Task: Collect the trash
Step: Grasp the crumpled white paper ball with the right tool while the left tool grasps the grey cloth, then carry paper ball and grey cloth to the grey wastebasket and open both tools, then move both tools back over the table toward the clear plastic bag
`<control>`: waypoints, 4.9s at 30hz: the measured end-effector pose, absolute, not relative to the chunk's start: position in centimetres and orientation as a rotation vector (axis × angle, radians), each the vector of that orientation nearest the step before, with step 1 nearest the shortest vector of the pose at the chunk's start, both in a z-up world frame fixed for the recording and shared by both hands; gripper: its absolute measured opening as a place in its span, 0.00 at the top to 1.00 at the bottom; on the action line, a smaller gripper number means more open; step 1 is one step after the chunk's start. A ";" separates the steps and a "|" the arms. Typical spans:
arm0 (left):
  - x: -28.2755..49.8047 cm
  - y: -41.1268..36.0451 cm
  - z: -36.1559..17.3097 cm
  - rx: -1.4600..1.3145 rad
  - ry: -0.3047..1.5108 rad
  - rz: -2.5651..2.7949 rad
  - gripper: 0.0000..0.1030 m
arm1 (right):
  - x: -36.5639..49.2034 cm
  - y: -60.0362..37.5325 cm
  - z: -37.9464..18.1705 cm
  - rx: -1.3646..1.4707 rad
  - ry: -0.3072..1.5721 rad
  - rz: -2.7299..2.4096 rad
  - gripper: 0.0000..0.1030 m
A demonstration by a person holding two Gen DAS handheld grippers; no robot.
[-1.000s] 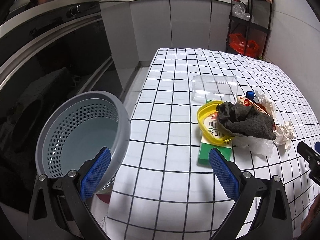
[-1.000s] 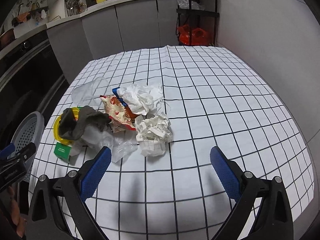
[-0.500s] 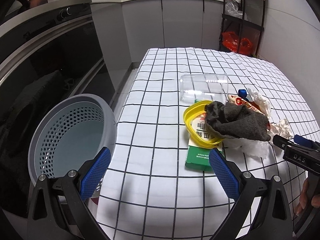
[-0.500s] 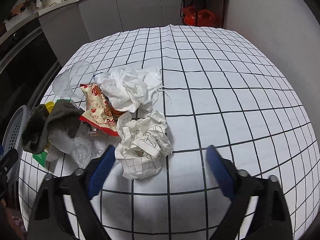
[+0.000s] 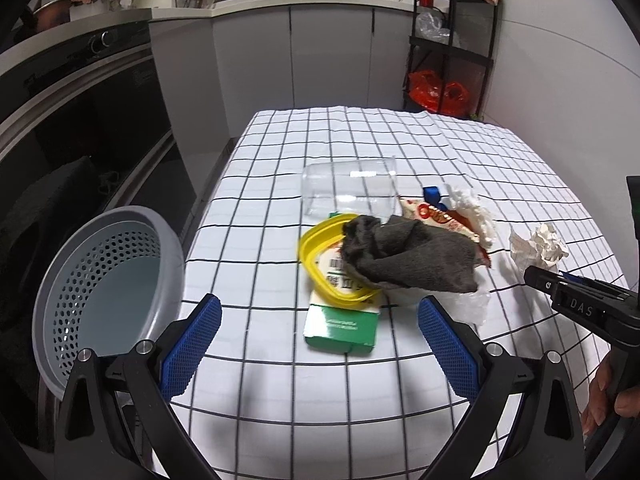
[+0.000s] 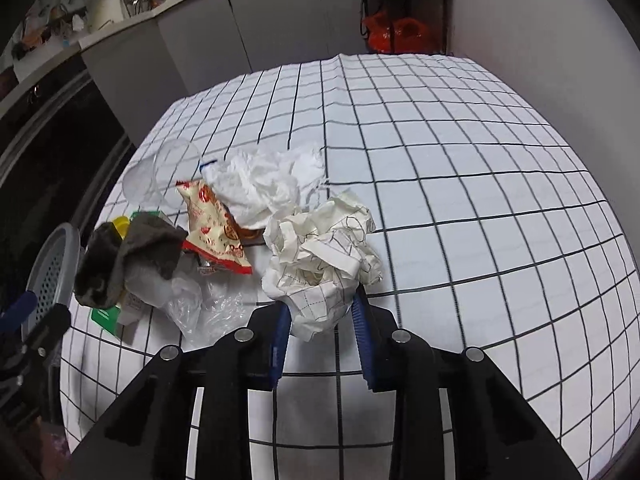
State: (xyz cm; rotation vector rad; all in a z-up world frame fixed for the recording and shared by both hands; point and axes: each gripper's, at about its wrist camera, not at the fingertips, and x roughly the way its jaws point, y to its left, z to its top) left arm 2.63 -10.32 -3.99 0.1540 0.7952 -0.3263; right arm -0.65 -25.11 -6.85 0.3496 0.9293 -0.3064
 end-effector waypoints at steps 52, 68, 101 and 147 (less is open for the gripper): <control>3.6 -9.0 5.2 0.074 0.584 -0.423 0.90 | -0.6 -21.5 -1.8 0.332 0.792 -0.234 0.72; 5.0 0.2 6.6 0.040 0.562 -0.240 0.90 | 2.4 -14.1 -0.1 0.287 0.752 -0.102 0.72; 11.0 18.4 -2.6 -0.006 0.861 0.093 0.90 | 14.4 8.1 -5.4 0.149 0.948 0.338 0.72; 10.2 17.6 -2.2 0.001 0.843 0.078 0.43 | 14.2 6.5 -5.2 0.174 0.925 0.300 0.50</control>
